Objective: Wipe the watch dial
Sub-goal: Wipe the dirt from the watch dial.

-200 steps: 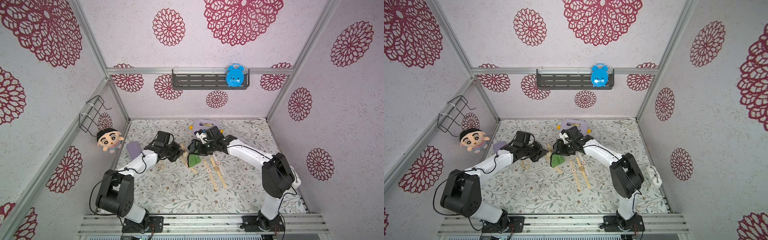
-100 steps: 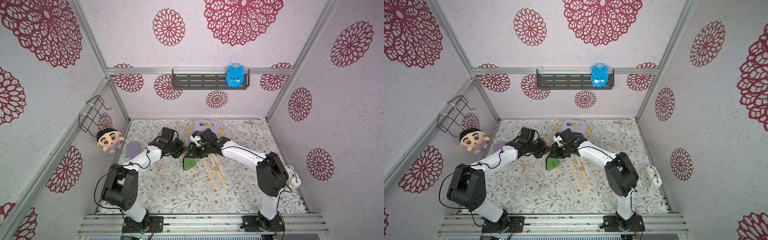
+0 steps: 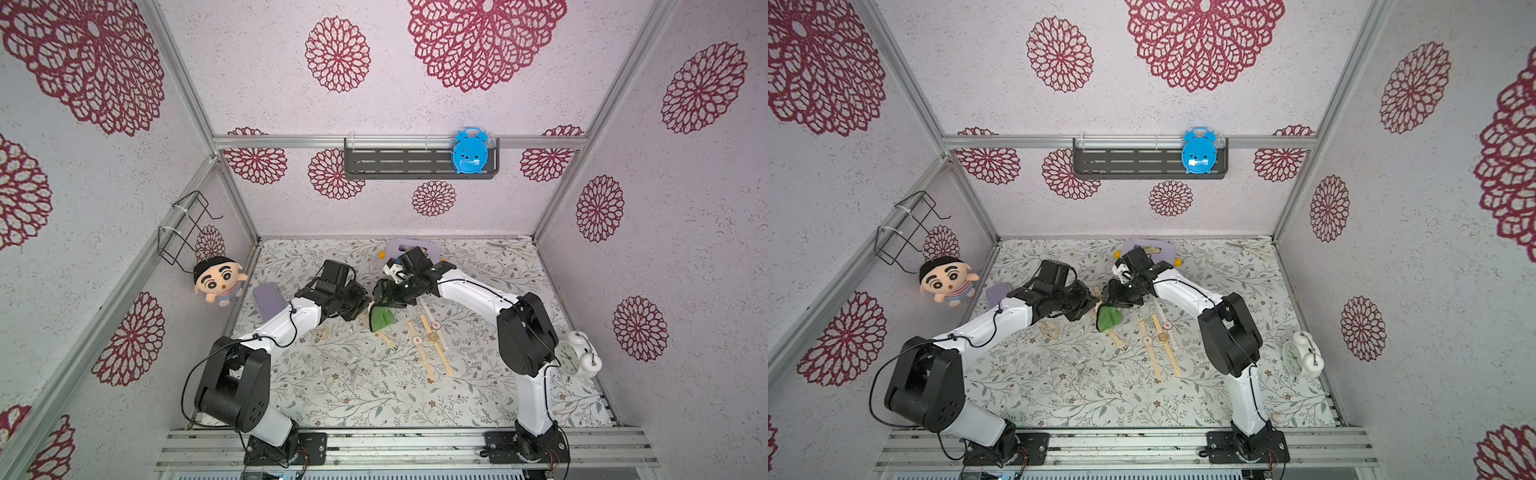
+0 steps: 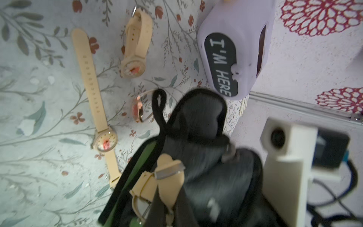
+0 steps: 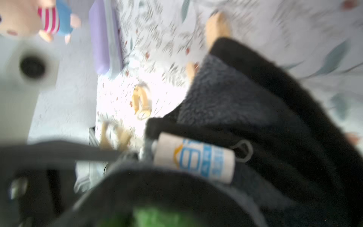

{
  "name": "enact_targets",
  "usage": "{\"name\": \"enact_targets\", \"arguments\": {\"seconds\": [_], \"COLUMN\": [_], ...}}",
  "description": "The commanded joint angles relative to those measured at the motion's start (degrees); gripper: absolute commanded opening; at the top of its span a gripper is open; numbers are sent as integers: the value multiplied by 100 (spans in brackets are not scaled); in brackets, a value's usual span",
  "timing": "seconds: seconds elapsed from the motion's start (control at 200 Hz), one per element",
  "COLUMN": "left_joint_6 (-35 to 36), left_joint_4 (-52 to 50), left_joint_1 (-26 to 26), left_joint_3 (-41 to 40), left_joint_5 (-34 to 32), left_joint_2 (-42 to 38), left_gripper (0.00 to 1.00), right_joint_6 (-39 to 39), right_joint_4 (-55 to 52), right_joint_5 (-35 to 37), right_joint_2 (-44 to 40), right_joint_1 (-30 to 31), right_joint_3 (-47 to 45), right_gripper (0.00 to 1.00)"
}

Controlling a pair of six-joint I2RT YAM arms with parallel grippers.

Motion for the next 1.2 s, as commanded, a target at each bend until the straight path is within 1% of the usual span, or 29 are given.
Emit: {"name": "enact_targets", "arguments": {"seconds": [0.0, 0.115, 0.275, 0.595, 0.736, 0.911, 1.196], "left_joint_6": [292, 354, 344, 388, 270, 111, -33], "left_joint_4": [-490, -572, -579, -514, -282, 33, 300], "left_joint_1": [-239, -73, 234, 553, 646, 685, 660], "left_joint_3": [-238, -476, -679, -680, -689, -612, -345], "left_joint_5": [596, 588, 596, 567, 548, 557, 600], "left_joint_2": [-334, -595, -878, -822, -691, -438, -84], "left_gripper": [0, 0, 0, 0, 0, 0, 0], "right_joint_6": [-209, -265, -322, -178, -82, 46, 287], "right_joint_4": [455, 350, 328, 541, 626, 678, 871], "right_joint_5": [104, 80, 106, 139, 163, 243, 340], "right_joint_2": [50, 71, -157, -929, -1268, -1531, -1586], "right_joint_1": [-309, -457, -525, -471, -331, -11, 409], "right_joint_3": [410, 503, 305, -570, -989, -1240, -1350], "right_gripper": [0, 0, 0, 0, 0, 0, 0]}}
